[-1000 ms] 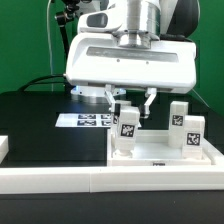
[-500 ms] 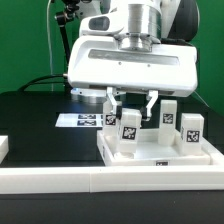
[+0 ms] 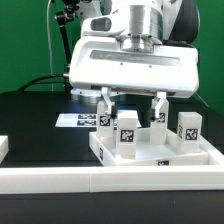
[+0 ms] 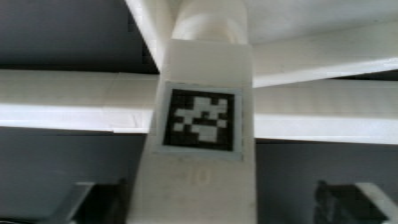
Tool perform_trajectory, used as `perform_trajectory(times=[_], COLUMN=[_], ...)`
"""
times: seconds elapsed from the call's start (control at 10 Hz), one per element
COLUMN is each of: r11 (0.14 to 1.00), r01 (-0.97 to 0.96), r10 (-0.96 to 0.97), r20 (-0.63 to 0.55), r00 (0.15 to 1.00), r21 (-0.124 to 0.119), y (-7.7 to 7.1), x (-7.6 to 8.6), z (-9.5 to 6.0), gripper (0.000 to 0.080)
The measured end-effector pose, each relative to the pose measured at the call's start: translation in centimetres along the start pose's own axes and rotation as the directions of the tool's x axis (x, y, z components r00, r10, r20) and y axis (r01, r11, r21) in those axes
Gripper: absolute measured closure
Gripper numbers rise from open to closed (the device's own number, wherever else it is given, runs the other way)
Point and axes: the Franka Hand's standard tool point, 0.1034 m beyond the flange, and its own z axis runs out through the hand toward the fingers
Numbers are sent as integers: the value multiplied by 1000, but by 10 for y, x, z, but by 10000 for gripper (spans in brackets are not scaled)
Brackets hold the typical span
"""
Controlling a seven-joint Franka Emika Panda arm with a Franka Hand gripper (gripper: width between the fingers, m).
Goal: Assemble square table
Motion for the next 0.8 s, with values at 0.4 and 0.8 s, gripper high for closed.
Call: perform_trajectory(times=[0.4,0.8], r11=[1000,1000], r01=[0,20], r10=[0,-20], r20=[1,-6], r00=[1000,1000], r21=[0,-4], y=[0,9], x=[0,5], z=[0,-4], gripper=[153,151])
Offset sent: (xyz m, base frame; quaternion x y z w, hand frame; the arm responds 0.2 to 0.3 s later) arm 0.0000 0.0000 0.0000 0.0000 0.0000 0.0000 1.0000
